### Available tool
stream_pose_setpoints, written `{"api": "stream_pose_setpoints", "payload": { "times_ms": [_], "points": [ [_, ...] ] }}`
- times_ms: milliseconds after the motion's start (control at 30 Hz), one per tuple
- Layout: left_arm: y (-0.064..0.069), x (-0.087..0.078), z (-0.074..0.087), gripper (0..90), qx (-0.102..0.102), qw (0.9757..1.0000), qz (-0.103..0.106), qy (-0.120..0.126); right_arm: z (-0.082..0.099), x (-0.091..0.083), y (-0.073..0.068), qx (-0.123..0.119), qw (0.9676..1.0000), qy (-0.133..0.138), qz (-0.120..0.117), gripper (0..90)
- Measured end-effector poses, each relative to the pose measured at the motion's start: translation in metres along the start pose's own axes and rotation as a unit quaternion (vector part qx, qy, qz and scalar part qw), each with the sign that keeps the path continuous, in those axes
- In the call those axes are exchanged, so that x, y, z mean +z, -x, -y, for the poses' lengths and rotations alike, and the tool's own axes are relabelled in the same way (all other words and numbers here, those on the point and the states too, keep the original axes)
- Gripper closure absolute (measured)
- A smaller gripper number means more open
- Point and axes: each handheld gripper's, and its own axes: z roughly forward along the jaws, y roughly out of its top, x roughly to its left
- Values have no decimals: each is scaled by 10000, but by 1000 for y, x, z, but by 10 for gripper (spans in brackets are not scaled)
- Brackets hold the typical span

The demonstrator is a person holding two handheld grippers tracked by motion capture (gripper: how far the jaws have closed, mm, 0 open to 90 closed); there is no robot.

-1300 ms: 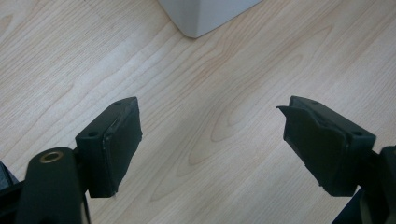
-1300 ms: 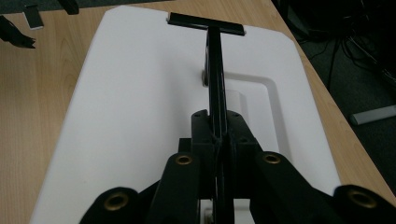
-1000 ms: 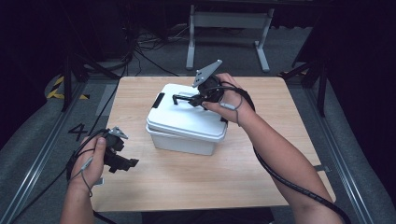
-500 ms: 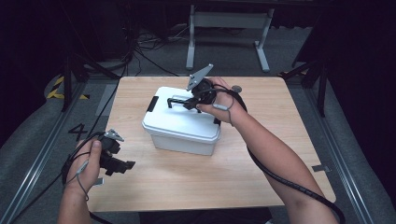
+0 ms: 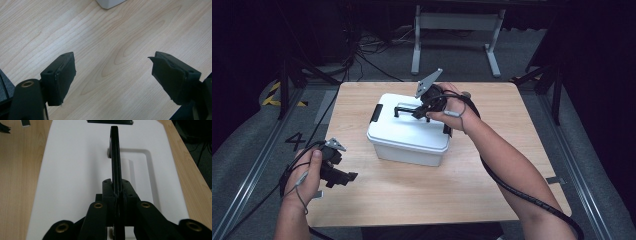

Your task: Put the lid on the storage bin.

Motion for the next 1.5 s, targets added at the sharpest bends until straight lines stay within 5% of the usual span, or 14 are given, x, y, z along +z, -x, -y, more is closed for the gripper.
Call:
{"api": "stream_pose_setpoints", "payload": {
  "times_ms": [233,600,1133,1400,1500],
  "points": [
    [1,1,-2,197,23,10000,8,-1,1,6,2,40,10000,53,1,834],
    [0,1,-2,198,30,10000,6,5,-6,11,1,-101,9994,-32,343,820],
    [2,0,-3,198,34,10000,21,1,3,9,-6,-226,9992,-166,273,843],
    [1,3,-5,198,61,10000,48,-33,4,8,-5,-30,9997,-84,228,828],
    [2,4,-7,198,56,10000,49,-34,3,4,-6,106,9998,21,180,747]
  ]
}}
